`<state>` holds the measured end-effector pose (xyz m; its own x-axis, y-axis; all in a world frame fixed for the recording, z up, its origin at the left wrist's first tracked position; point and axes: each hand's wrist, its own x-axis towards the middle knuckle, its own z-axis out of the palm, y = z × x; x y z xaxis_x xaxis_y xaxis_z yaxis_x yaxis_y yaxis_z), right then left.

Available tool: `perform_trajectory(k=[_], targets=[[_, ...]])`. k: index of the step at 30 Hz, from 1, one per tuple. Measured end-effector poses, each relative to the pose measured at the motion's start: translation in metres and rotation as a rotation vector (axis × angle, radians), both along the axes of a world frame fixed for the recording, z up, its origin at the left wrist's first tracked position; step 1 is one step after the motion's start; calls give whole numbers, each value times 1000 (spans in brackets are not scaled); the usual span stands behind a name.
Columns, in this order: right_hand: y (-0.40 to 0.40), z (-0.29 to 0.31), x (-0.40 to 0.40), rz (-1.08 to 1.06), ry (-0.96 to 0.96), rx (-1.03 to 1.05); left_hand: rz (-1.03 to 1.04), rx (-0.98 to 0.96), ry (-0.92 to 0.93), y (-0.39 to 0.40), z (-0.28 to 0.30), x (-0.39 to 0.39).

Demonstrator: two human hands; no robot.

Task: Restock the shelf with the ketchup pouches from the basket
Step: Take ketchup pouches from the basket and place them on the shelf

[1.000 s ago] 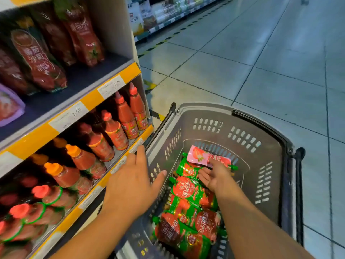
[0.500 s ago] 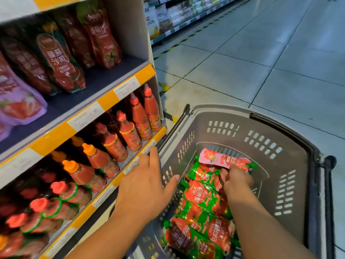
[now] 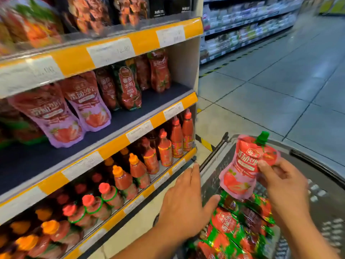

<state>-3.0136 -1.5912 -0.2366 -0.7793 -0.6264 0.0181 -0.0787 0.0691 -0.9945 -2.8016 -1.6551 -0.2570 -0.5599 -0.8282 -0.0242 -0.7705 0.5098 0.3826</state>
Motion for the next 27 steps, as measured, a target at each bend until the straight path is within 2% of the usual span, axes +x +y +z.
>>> perform_trajectory(k=[8, 12, 20, 23, 27], targets=[[-17, 49, 50, 298, -35, -295, 50, 234, 635, -1, 3, 16], [-26, 49, 78, 358, -129, -325, 31, 355, 898, 5, 16, 20], [-28, 42, 102, 378, -141, -296, 129, 477, 1075, 15, 24, 28], [-28, 44, 105, 420, -90, -284, 150, 562, 1176, 15, 25, 35], [-25, 44, 112, 523, 73, -234, 206, 542, 1247, 7, 33, 55]])
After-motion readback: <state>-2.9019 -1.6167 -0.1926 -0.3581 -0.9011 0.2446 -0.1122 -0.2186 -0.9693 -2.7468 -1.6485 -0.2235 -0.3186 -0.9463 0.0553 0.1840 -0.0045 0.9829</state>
